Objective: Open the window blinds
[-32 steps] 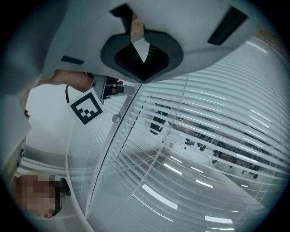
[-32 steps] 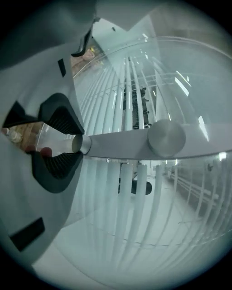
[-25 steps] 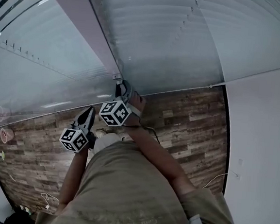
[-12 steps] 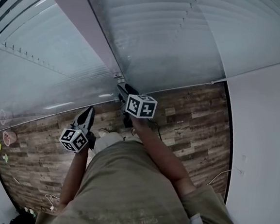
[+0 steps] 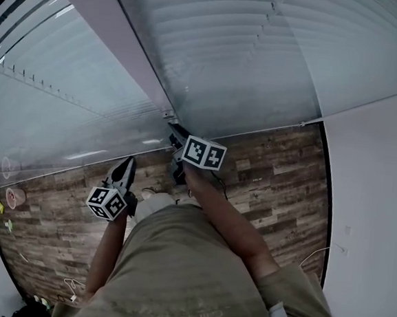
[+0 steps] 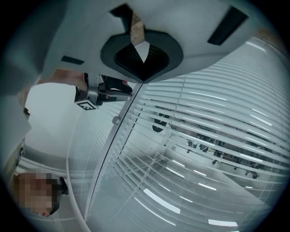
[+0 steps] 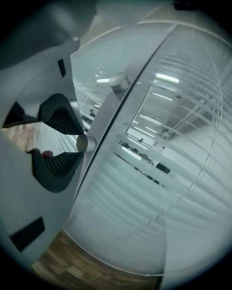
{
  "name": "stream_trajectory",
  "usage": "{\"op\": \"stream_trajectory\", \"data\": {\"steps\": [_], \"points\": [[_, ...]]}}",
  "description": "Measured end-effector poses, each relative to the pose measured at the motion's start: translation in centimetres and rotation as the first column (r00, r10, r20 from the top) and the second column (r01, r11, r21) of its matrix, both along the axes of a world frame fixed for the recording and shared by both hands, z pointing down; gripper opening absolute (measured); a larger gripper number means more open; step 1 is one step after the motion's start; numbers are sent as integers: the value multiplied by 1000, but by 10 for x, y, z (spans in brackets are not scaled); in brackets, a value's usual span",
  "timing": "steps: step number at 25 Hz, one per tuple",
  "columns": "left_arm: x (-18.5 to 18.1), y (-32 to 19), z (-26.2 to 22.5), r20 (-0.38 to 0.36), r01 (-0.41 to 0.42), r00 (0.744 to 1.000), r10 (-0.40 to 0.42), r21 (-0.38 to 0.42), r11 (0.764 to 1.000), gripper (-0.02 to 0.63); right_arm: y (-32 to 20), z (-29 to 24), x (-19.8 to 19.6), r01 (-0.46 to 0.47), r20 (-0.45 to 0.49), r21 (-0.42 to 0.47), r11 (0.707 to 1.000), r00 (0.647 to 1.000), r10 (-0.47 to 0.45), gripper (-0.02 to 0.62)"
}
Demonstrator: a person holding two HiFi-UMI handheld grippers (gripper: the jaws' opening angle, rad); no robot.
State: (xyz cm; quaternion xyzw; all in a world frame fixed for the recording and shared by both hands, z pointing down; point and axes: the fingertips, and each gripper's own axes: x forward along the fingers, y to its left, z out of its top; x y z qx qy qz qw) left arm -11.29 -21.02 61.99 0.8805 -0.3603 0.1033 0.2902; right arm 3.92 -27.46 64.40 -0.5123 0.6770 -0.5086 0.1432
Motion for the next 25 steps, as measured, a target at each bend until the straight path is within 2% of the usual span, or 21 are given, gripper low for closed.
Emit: {"op": "stream_trajectory", "data": {"steps": [1, 2, 4, 7, 8, 9, 10, 11, 13, 14, 15, 16, 17, 18, 19, 20, 21, 22, 23, 25], "points": [[-2, -2, 0, 0, 4, 1000, -4, -1, 1000, 12, -2, 1, -1, 20, -107, -4, 1000, 994, -20, 126], [-3, -2, 0, 0, 9, 1000, -9, -2, 1000, 12, -2, 2, -2, 45, -237, -14, 999, 970, -47, 124], [-5, -1, 2, -1, 19, 1000, -19, -4, 1000, 12, -2, 4, -1, 85, -468, -42, 995, 879, -95, 124], [-5, 0, 4, -3, 27, 1000, -27, -6, 1000, 12, 1, 3, 0, 113, -631, -65, 992, 765, -128, 124], [-4, 1, 4, -4, 27, 1000, -27, -6, 1000, 12, 1, 2, 1, 125, -683, -68, 990, 718, -138, 124], [-3, 1, 4, -6, 26, 1000, -26, -6, 1000, 12, 2, 1, 1, 141, -747, -69, 988, 649, -145, 124], [-1, 2, 5, -7, 24, 1000, -24, -6, 1000, 12, 1, 0, 1, 158, -821, -72, 985, 551, -148, 124], [-1, 1, 5, -9, 23, 1000, -23, -7, 1000, 12, 0, 0, 1, 179, -895, -80, 981, 421, -150, 124], [-2, -4, 5, -11, 20, 1000, -20, -11, 1000, 12, -6, 1, 0, 223, -984, -127, 966, 93, -151, 124], [-3, -7, 5, -12, 18, 1000, -18, -14, 1000, 12, -9, 1, -1, 241, -988, -157, 958, -42, -152, 123], [-3, -8, 5, -12, 17, 1000, -17, -15, 1000, 12, -11, 3, -1, 257, -983, -178, 950, -96, -158, 118], [-3, -6, 6, -12, 16, 1000, -16, -17, 1000, 12, -9, 4, -1, 273, -983, -183, 944, -45, -177, 118], [-1, -1, 7, -10, 17, 1000, -17, -19, 1000, 12, -4, 5, -1, 287, -972, -172, 942, 104, -209, 118], [1, 4, 9, -7, 18, 1000, -19, -22, 1000, 12, 3, 6, -1, 291, -917, -149, 945, 317, -242, 122], [3, 9, 12, -5, 20, 1000, -20, -24, 999, 12, 8, 5, -1, 280, -803, -121, 952, 536, -260, 157], [5, 13, 15, -3, 22, 1000, -22, -25, 999, 12, 12, 6, 2, 253, -652, -97, 963, 715, -253, 172], [9, 15, 20, 0, 22, 1000, -22, -23, 999, 12, 16, 9, 8, 216, -498, -81, 973, 837, -227, 180], [15, 19, 27, 5, 22, 1000, -22, -19, 1000, 12, 20, 15, 18, 178, -365, -71, 981, 911, -192, 184], [22, 24, 34, 10, 22, 1000, -21, -14, 1000, 12, 25, 23, 29, 145, -259, -62, 987, 953, -157, 184], [34, 32, 44, 18, 20, 1000, -20, -7, 1000, 12, 31, 32, 45, 103, -108, -39, 994, 988, -106, 182]]}}
